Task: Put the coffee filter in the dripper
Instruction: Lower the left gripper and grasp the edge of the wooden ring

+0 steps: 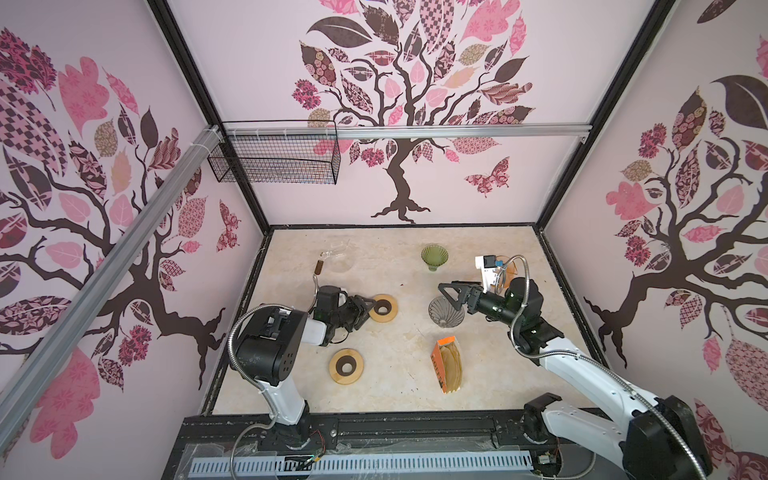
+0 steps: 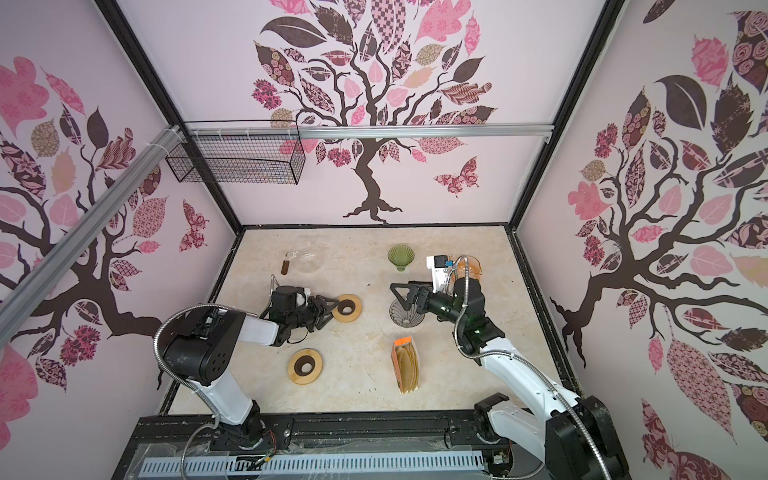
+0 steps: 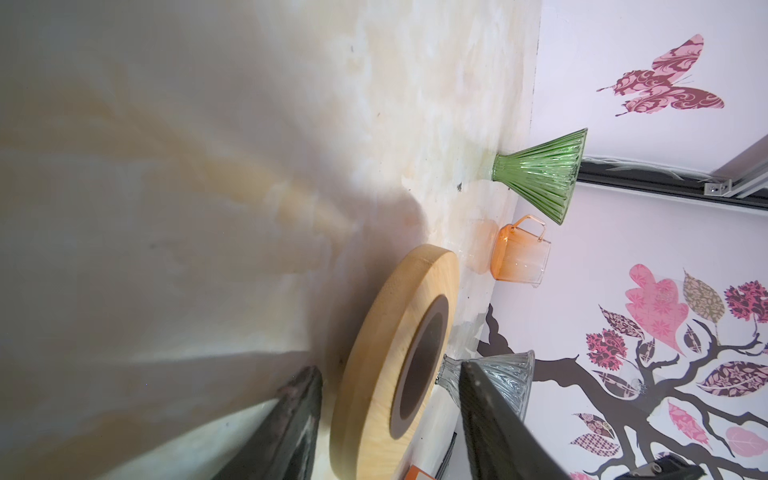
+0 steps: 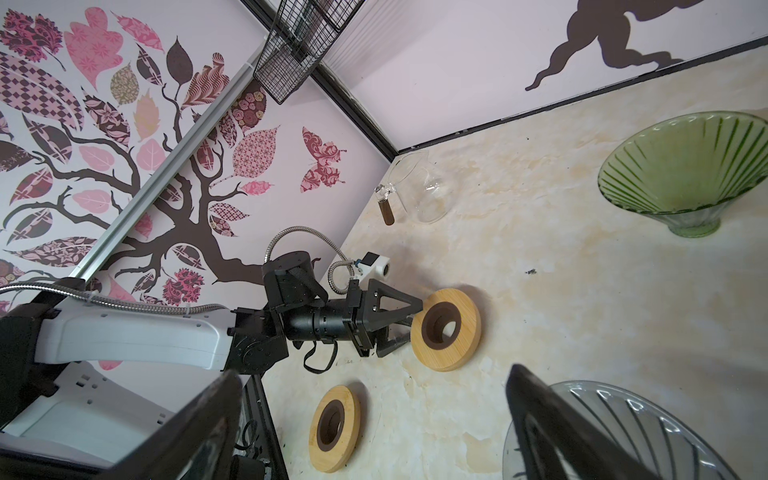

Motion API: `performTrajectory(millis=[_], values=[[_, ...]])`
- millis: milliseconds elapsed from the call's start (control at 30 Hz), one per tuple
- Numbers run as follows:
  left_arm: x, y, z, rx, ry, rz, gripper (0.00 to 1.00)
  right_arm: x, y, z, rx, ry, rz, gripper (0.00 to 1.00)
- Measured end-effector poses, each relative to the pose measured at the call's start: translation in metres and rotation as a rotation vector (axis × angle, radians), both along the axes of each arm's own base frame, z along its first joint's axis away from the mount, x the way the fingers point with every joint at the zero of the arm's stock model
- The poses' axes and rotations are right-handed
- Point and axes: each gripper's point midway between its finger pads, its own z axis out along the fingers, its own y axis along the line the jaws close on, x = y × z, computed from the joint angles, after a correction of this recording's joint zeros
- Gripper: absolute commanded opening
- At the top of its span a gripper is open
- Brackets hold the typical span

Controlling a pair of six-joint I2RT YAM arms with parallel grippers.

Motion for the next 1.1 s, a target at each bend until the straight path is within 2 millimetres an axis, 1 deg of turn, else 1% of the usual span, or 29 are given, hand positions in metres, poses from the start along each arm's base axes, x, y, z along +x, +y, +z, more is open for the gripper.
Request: performTrajectory(millis=[67, 533, 967, 1100], values=[[0.0002, -0.0008, 0.0010, -0.006, -0.003, 0.002, 0.56, -0.0004, 0.0005, 0.0000, 0.000, 0.000, 0.002, 1.00], [0.0002, -0.0010, 0.0033, -0.027, -0.008, 0.017, 0.41, -0.0011, 0.0001, 0.0010, -0.001, -0.004, -0.002, 1.00], [0.0010, -0.0006, 0.0017, -0.042, 0.000, 0.033, 0.25, -0.0025, 0.0005, -0.0014, -0.005, -0.002, 0.000, 1.00], [0.0016, -0.0004, -0.0004, -0.059, 0.000, 0.046, 0.19, -0.0024, 0.0005, -0.0015, -0.005, -0.001, 0.000, 1.00]])
